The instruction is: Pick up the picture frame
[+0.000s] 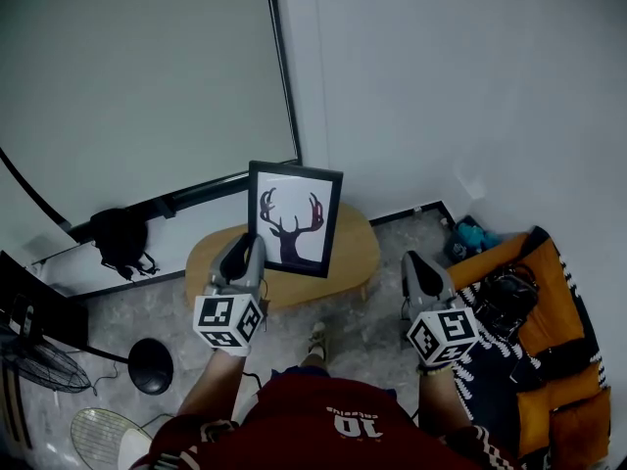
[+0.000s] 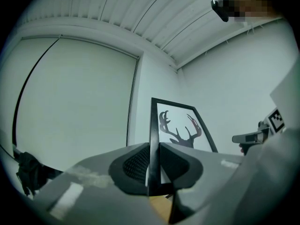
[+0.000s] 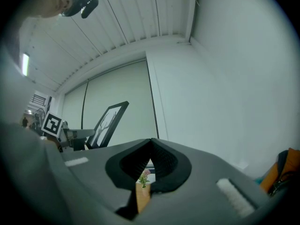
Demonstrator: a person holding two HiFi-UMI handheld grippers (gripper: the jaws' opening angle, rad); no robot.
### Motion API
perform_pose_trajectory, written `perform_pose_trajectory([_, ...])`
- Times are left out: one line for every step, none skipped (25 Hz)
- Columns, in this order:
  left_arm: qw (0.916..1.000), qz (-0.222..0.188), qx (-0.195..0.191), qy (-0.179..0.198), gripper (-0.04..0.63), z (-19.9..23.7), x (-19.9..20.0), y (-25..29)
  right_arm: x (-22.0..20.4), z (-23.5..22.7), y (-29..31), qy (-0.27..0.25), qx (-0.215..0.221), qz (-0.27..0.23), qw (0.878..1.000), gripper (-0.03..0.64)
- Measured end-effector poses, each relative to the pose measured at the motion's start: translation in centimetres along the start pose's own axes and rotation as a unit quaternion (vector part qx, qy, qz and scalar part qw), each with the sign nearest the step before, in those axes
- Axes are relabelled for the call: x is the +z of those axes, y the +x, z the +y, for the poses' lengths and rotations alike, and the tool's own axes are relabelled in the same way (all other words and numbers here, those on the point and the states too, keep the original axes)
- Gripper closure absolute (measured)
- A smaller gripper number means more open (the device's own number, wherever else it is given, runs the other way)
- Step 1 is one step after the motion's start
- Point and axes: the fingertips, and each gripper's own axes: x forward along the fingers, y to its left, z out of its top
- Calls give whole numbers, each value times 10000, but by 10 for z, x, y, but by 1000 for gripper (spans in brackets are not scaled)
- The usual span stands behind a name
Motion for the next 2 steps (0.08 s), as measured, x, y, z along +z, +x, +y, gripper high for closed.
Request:
perform_pose_trajectory([10000, -6, 16, 1, 520, 0, 0, 0, 0, -1, -1, 2, -9, -6, 10000, 617])
perform_pose_trajectory([10000, -13, 32, -1, 520, 0, 0, 0, 0, -2, -3, 3, -18, -12, 10000, 617])
